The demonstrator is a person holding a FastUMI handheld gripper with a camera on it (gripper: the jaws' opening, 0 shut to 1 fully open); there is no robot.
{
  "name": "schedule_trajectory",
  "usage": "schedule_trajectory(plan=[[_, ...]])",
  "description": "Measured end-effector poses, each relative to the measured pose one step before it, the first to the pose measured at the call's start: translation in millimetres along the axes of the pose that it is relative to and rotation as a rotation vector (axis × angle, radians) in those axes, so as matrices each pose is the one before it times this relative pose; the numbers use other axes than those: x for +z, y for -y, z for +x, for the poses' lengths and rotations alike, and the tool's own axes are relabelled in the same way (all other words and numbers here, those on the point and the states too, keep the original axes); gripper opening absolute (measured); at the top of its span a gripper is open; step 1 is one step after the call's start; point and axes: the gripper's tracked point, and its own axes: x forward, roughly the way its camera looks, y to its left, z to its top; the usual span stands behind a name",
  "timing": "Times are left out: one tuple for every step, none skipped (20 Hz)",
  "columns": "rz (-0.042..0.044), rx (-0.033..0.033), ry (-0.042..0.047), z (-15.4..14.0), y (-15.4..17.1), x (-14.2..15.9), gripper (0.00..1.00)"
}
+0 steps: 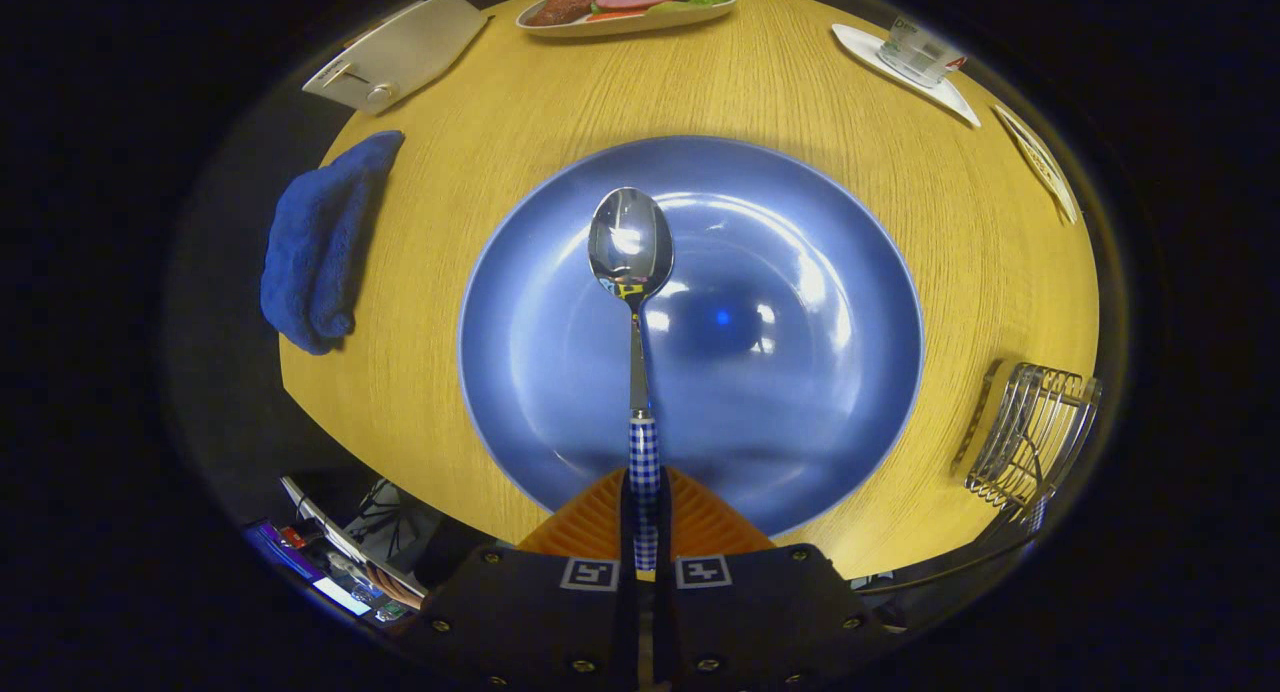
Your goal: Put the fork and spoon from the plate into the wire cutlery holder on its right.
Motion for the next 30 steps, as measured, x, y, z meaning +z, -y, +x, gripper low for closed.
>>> schedule_trajectory(plan=[[-0.01825,-0.01014,-0.00443,-2.55,2.48,-0.81,0.06],[-0.01272,-0.00295,0.00148,-5.57,1.62,0.08,0.06],[-0.01207,0.00668,-0.00629,-7.20,1.74,-3.48,0.06],[-0.01026,0.01319,-0.00923,-8.46,0.11,-2.60,0.06],[-0.01274,0.01173,-0.00629,-8.91,-0.05,-2.52,0.06],[-0.02053,0.00232,-0.01574,-9.46,2.92,-4.44,0.07],[-0.02721,-0.00221,-0.01427,-8.35,3.80,-6.71,0.06],[-0.02704,-0.00870,-0.01219,-9.63,5.42,-6.91,0.06],[-0.02583,-0.01199,-0.01100,-10.48,6.67,-7.75,0.06],[-0.01881,-0.01068,-0.00768,-9.60,6.87,-6.60,0.06],[-0.01809,-0.00949,-0.00981,-9.27,6.42,-8.54,0.06],[-0.01331,-0.00963,-0.00868,-9.71,6.47,-7.98,0.06],[-0.01205,-0.00641,-0.00893,-7.57,5.75,-8.56,0.06],[-0.01005,-0.00508,-0.01036,-7.27,5.29,-7.77,0.06],[-0.00681,-0.00616,-0.00992,-5.49,5.08,-6.98,0.06],[-0.00449,-0.00428,-0.01141,-5.54,4.56,-6.90,0.06],[0.00284,-0.00077,-0.00008,-4.89,4.10,-5.06,0.06],[0.00349,0.00086,-0.00662,-5.48,3.35,-5.94,0.06],[0.00048,0.00171,-0.00274,-5.55,5.48,-6.31,0.06],[0.00102,0.00349,-0.00796,-5.85,4.92,-6.83,0.06],[0.00362,0.00102,-0.00866,-5.25,6.66,-7.35,0.06],[0.00505,-0.00159,-0.00406,-5.84,7.40,-6.48,0.06],[0.00631,-0.00072,-0.01190,-5.02,8.43,-8.66,0.06],[0.00632,0.00051,-0.01260,-6.55,8.41,-8.04,0.06],[0.00857,-0.00422,-0.01182,-6.27,10.17,-8.00,0.06],[0.00538,-0.00853,-0.01365,-5.62,10.90,-7.65,0.06],[0.00985,-0.01200,-0.01664,-3.33,11.91,-7.38,0.07],[0.00548,-0.01313,-0.01850,-2.28,11.05,-6.08,0.06],[0.00315,-0.01380,-0.02361,-1.58,10.95,-6.89,0.06],[-0.00077,-0.01182,-0.02641,-0.95,10.89,-5.69,0.06]])
